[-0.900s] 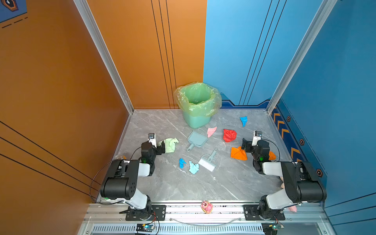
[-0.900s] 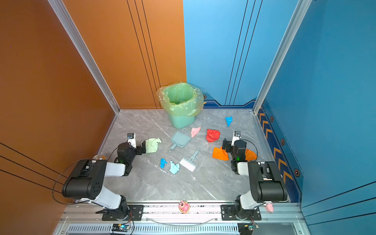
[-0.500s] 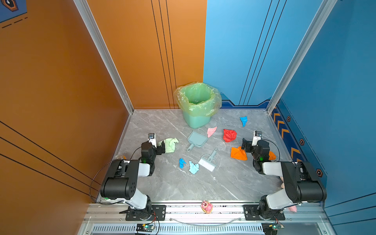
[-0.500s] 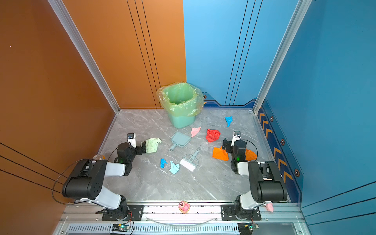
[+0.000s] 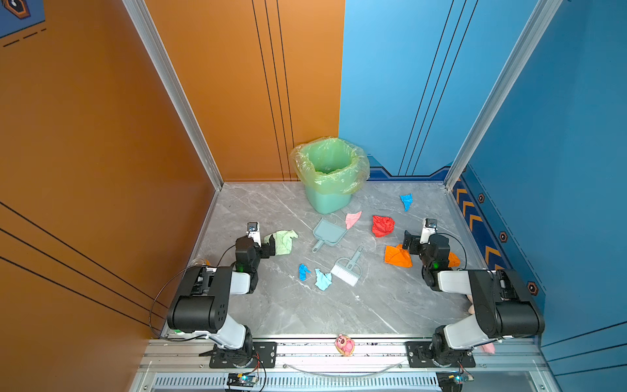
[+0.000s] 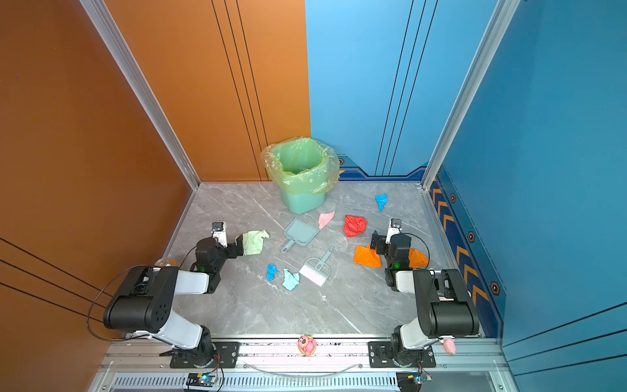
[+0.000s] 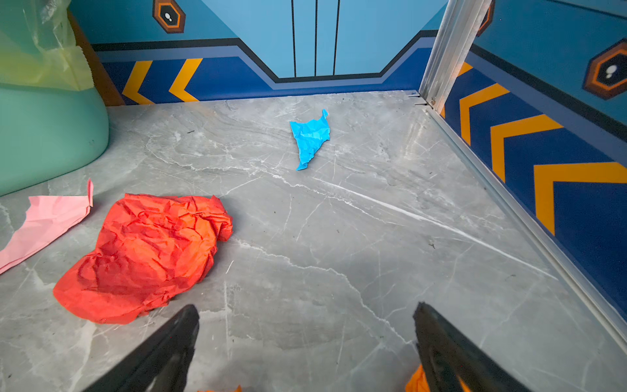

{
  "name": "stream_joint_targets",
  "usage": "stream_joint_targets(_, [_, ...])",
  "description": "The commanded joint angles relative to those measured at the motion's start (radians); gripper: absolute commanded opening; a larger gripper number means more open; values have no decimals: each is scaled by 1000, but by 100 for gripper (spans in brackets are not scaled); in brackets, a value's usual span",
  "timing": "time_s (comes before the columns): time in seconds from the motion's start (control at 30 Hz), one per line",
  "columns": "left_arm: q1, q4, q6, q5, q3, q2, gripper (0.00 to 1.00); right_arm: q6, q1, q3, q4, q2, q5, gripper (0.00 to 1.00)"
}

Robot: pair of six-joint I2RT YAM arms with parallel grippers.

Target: Sweep away the paper scraps from the table

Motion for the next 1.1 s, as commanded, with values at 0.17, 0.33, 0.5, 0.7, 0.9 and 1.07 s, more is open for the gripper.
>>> stream_joint_targets(0.17, [0,-31,32,57,22,-22,97,-11,10,-13,-21,-42,15,100])
stream_joint_targets(0.33, [-2,-45,32,43,22,-44,98,-12,10,1,-74,-74,7,100])
stream_joint_targets(0.5, [-12,-106,37,29,36,-82,98,-17,11,31,-171,-127,-7,100])
stream_joint_targets(0.7, [-59,-239,88,19,71,-155,98,-22,16,109,-383,-233,-56,100])
stream_joint_targets(0.9, [-146,-448,128,-21,148,-215,98,-22,26,205,-585,-295,-150,100])
stream_joint_targets(1.07, [-218,-533,140,-25,181,-237,98,-27,55,276,-721,-310,-238,100])
